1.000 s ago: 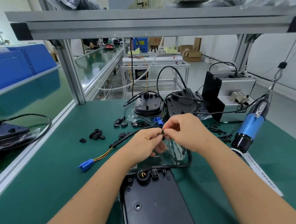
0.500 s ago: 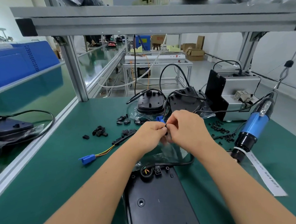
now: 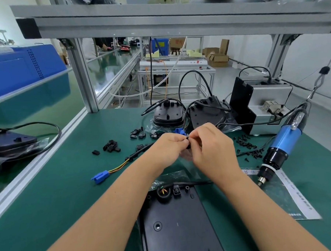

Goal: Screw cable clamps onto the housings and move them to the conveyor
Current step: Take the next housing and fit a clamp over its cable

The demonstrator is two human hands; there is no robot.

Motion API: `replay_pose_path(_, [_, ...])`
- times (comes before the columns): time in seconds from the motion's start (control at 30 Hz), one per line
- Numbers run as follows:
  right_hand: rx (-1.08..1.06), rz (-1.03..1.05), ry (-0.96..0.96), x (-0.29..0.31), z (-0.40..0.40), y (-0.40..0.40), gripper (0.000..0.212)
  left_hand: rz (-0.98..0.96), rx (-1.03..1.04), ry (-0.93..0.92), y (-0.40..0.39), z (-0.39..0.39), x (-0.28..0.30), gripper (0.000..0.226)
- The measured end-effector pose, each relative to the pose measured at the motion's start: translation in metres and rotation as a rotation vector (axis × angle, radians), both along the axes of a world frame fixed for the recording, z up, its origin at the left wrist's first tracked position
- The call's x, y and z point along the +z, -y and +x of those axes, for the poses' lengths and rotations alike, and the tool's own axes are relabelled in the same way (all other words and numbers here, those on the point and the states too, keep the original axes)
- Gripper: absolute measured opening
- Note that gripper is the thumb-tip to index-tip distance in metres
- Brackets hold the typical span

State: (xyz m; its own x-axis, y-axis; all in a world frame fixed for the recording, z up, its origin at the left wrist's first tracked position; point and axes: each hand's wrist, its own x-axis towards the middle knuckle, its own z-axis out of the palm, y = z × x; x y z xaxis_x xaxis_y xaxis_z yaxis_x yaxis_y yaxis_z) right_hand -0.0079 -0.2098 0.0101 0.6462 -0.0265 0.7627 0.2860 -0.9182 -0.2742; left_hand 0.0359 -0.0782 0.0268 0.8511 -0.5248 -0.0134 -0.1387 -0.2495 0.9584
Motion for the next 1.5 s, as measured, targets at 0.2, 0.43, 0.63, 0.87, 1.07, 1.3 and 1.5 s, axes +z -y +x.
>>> replay_pose_path(0.2, [0.020, 0.316, -0.132, 0.002, -0.006, 0.000, 0.009, 0.108, -0.009, 0.073, -0.007, -0.006, 0.002, 0.031])
replay_pose_path(0.43, [0.339, 0.825, -0.681, 0.028, -0.059, -0.013, 0.018, 0.283, 0.189, 0.182, -0.051, -0.011, -0.011, 0.046])
replay_pose_path(0.63, [0.357, 0.336, -0.930, 0.027, -0.105, -0.051, 0.014, 0.109, 0.315, 0.243, -0.081, -0.039, -0.037, 0.024])
replay_pose_path(0.87, [0.211, 0.059, -0.811, 0.022, -0.111, -0.067, 0.014, 0.080, 0.303, 0.263, -0.084, -0.044, -0.049, 0.019])
replay_pose_path(1.07, [0.178, 0.001, -0.772, 0.018, -0.111, -0.070, 0.015, 0.093, 0.278, 0.247, -0.086, -0.045, -0.052, 0.016])
replay_pose_path(1.3, [0.142, -0.053, -0.779, 0.020, -0.113, -0.073, 0.015, 0.114, 0.245, 0.252, -0.085, -0.046, -0.050, 0.016])
replay_pose_path(1.5, [0.101, -0.080, -0.761, 0.020, -0.115, -0.077, 0.013, 0.093, 0.234, 0.244, -0.086, -0.047, -0.049, 0.014])
